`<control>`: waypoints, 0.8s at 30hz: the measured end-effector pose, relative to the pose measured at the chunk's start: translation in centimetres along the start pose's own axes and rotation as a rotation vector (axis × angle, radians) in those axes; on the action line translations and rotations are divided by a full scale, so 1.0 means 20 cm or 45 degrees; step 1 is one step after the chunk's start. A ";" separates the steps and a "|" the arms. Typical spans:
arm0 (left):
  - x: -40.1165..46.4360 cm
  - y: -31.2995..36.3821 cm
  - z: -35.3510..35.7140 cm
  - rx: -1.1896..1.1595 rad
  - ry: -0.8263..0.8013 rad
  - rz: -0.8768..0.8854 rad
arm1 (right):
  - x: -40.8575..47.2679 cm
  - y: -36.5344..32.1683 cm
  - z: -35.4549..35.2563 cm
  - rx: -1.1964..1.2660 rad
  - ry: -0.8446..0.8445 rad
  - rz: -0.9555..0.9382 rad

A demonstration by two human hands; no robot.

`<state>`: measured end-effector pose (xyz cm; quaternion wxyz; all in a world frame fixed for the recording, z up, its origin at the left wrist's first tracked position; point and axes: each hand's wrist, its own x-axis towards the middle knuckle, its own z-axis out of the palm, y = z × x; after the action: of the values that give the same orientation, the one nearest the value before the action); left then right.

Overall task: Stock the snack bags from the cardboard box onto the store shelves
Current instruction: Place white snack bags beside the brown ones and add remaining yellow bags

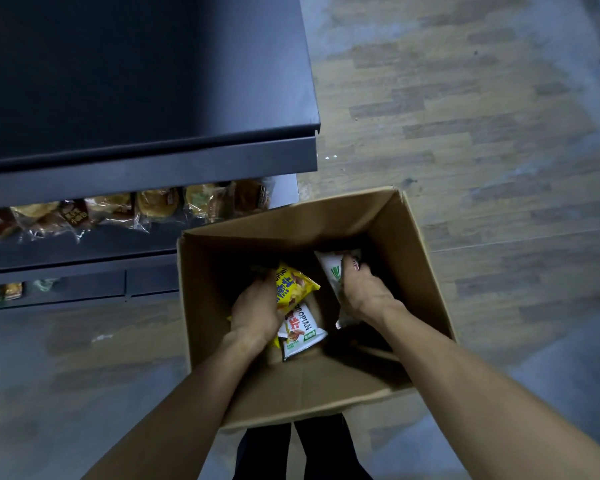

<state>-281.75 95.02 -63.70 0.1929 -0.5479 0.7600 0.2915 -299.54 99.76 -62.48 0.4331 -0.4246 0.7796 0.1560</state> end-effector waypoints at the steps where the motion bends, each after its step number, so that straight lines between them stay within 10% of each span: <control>1: -0.01 -0.01 0.01 -0.037 0.014 -0.015 | -0.01 0.00 0.00 0.005 0.015 -0.006; 8: -0.07 -0.04 0.00 -0.157 0.083 0.055 | -0.11 -0.02 -0.03 -0.003 0.045 -0.053; 14: 0.11 -0.02 0.06 0.358 -0.062 0.244 | -0.02 -0.01 0.02 0.005 0.063 -0.054; 18: 0.16 -0.05 0.13 0.840 0.257 0.506 | 0.06 0.00 0.05 0.028 0.008 -0.024; 24: 0.07 -0.05 0.11 0.768 0.240 0.294 | 0.05 -0.02 0.03 0.005 -0.012 -0.002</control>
<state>-281.40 95.29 -66.42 0.2408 -0.4012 0.8835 0.0215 -299.11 99.45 -63.60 0.4377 -0.4235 0.7776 0.1560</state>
